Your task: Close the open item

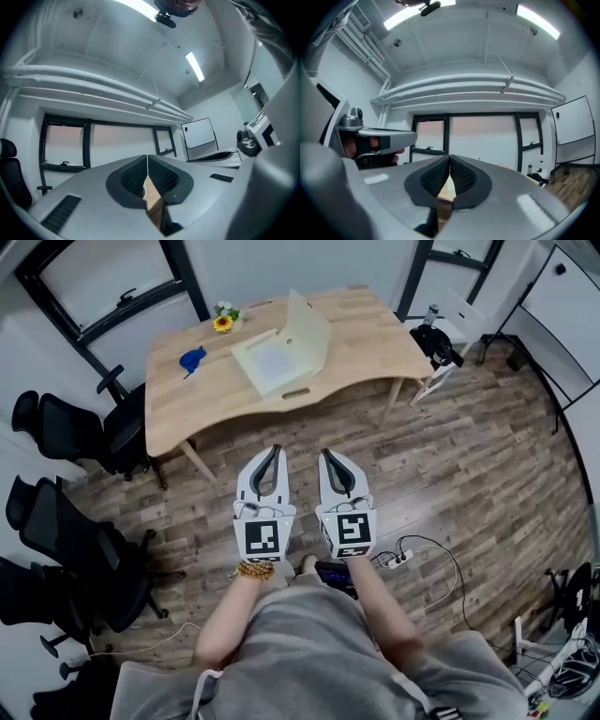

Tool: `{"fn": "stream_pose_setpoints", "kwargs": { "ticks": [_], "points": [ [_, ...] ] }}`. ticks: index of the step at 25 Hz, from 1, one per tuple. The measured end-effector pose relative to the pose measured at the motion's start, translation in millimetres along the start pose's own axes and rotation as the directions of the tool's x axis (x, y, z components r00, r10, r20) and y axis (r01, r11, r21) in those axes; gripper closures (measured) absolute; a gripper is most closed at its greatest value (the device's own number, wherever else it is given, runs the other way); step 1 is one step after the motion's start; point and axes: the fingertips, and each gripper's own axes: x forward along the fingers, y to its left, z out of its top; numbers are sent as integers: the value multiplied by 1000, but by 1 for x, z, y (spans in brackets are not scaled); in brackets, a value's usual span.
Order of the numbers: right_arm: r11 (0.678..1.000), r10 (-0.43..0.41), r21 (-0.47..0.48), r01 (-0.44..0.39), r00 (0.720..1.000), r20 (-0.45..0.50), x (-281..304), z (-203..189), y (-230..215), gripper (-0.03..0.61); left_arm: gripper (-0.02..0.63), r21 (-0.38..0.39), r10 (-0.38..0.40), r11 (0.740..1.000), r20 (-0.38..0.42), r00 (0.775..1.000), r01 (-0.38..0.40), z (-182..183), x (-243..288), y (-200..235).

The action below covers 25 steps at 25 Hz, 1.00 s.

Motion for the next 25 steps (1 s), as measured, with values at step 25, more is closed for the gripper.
{"fn": "stream_pose_setpoints", "kwargs": {
  "ticks": [25],
  "points": [
    [982, -122, -146, 117, 992, -22, 141, 1, -58, 567, 604, -131, 10, 991, 32, 999, -6, -46, 147, 83]
  ]
}}
